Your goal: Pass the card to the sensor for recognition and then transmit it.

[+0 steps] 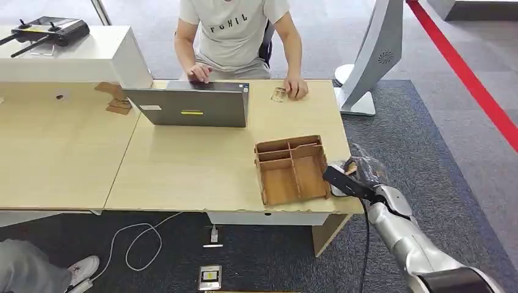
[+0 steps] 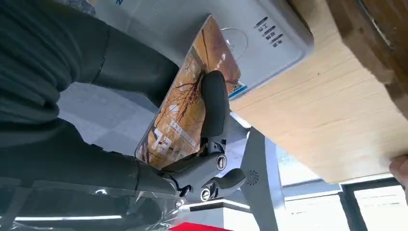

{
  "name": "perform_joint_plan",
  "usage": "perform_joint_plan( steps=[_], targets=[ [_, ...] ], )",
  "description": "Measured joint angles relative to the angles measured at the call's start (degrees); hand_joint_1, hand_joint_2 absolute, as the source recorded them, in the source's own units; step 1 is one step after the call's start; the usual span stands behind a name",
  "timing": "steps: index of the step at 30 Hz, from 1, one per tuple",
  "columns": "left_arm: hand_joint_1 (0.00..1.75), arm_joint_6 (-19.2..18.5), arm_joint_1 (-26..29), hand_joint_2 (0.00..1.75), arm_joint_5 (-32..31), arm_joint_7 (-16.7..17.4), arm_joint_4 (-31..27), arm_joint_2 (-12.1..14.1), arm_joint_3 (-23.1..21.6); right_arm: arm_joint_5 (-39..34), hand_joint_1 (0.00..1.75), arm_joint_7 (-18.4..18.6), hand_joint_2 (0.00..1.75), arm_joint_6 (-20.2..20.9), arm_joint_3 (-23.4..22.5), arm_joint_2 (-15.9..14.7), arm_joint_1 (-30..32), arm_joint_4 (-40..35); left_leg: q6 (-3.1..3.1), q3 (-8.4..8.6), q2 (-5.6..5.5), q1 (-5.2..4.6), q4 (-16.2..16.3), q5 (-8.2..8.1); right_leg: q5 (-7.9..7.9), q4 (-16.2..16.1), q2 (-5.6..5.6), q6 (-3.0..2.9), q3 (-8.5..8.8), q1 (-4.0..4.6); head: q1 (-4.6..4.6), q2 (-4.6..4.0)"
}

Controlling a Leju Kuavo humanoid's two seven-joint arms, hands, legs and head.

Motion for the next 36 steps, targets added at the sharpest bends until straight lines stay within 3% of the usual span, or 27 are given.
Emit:
perform_joint_plan(
  steps=[9, 14, 19, 25, 36],
  targets=[
    [0.0, -0.13, 0.01, 0.0, -0.13, 0.17, 0.0, -0.02, 0.04, 0.63, 1.75, -0.9, 1.75, -0.17, -0.24, 0.09, -0.3, -0.11, 0.0, 0.0, -0.01, 0.0, 0.01, 0.0, 0.03, 0.01, 0.0, 0.04, 0.04, 0.0, 0.0, 0.0],
    [0.0, -0.18, 0.0, 0.0, -0.7, 0.26, 0.0, -0.09, 0.07, 0.74, 1.75, -4.33, 1.75, -3.24, -0.39, 0.66, -0.76, -0.2, 0.0, -0.07, -0.02, 0.0, 0.0, 0.01, 0.03, 0.04, -0.01, 0.05, 0.02, -0.01, 0.0, 0.0],
    [0.0, -0.2, -0.05, 0.0, -1.55, 0.11, 0.0, -0.09, 0.07, 0.11, 1.75, -8.56, 1.75, -6.97, -0.44, 1.92, -4.23, -1.42, 0.0, -0.08, 0.01, 0.0, 0.01, 0.01, 0.04, 0.07, 0.0, 0.05, -0.03, -0.01, 0.0, 0.0],
    [0.0, -0.17, -0.1, 0.0, -2.16, -0.85, 0.0, -0.11, 0.07, 0.13, 1.75, -11.19, 1.75, -8.85, -0.44, 3.58, -8.85, -2.62, 0.0, -0.11, -0.02, 0.02, 0.01, 0.02, 0.03, 0.08, -0.03, 0.05, -0.04, 0.01, -0.02, 0.0],
    [0.0, -0.68, -0.05, 0.0, -3.19, -2.45, 0.0, -0.13, 0.04, 2.47, 1.75, -12.0, 1.75, -9.7, -0.24, 7.91, -13.45, -3.8, 0.0, -0.11, 0.0, 0.02, 0.01, 0.02, 0.03, 0.07, -0.03, 0.05, -0.06, 0.01, 0.0, 0.0]
  ],
)
